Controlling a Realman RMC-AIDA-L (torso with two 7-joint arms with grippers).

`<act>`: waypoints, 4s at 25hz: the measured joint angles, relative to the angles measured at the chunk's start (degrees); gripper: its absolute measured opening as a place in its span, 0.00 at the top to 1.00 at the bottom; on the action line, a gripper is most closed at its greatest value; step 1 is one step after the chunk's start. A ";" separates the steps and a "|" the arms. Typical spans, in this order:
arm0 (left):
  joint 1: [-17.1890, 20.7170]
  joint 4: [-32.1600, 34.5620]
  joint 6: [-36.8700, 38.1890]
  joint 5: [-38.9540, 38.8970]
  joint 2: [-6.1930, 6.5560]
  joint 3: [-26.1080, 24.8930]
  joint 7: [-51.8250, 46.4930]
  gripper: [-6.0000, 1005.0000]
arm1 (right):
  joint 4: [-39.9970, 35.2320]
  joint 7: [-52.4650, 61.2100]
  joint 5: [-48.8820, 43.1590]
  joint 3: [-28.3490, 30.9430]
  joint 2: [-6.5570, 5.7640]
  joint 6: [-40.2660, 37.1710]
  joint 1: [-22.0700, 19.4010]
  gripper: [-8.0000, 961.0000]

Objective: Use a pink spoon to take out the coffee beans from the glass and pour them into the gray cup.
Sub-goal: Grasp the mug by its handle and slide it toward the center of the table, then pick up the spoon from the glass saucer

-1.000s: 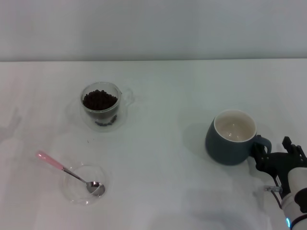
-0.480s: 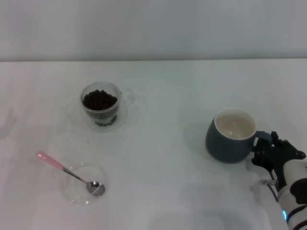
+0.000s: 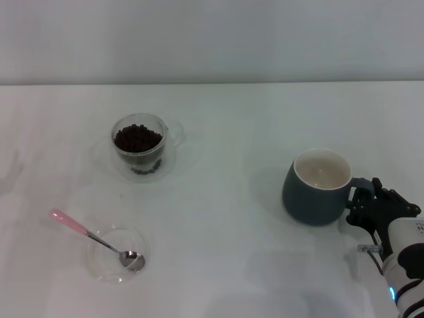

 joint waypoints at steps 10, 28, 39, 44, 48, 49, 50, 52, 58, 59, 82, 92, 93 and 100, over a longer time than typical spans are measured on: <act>0.57 -0.20 -1.11 0.00 -0.09 0.14 -0.11 0.12 | -2.33 0.49 -5.80 -0.02 -0.08 1.57 1.14 0.82; 1.03 -1.58 -2.74 0.01 -0.14 0.26 -0.28 0.12 | -8.03 14.48 -26.77 -0.51 0.34 9.31 4.77 0.83; 1.13 -2.10 -4.03 0.22 -0.09 0.36 -0.29 0.12 | -10.48 14.67 -28.50 -0.50 0.33 11.60 6.02 0.83; 1.37 -2.30 -4.65 0.19 -0.09 0.36 -0.29 0.12 | -10.79 14.70 -28.62 -0.32 0.15 11.98 6.44 0.82; 1.78 -2.30 -5.69 0.12 -0.08 0.36 -0.29 0.12 | -10.72 14.76 -28.65 -0.37 0.00 13.12 6.74 0.74; 1.80 -2.30 -5.76 0.13 -0.08 0.35 -0.30 0.12 | -10.63 14.90 -28.66 -0.30 -0.02 13.50 6.75 0.73; 1.82 -2.30 -5.82 0.16 -0.09 0.35 -0.36 0.12 | -10.55 15.11 -28.67 -0.26 -0.05 13.84 6.75 0.71; 1.96 -2.30 -6.01 0.23 -0.09 0.36 -0.63 0.12 | -10.41 15.83 -28.69 -0.34 -0.33 13.98 6.72 0.67; 2.52 -2.30 -6.44 0.18 -0.09 0.35 -0.93 0.12 | -10.20 18.57 -28.70 -0.47 -1.24 13.79 6.38 0.43; 2.52 -2.30 -6.44 0.18 -0.09 0.35 -0.93 0.12 | -10.22 18.94 -28.70 -0.46 -1.34 13.82 6.37 0.40; 3.05 -3.24 -7.87 0.48 -0.12 0.35 -1.70 0.12 | -12.31 48.73 -47.54 -3.87 -9.51 10.03 5.28 0.12; 3.58 -3.26 -7.48 1.48 0.29 0.53 -10.44 0.12 | -36.73 71.26 -46.32 -11.96 -8.00 -20.76 1.92 0.12; 3.88 -3.11 -7.48 1.78 0.33 0.53 -11.48 0.12 | -41.03 72.91 -45.72 -11.33 -6.61 -23.94 1.29 0.12; 6.00 -1.50 -7.62 5.15 0.54 0.53 -21.57 0.12 | -56.34 68.60 -29.59 -6.00 0.15 -33.43 0.94 0.12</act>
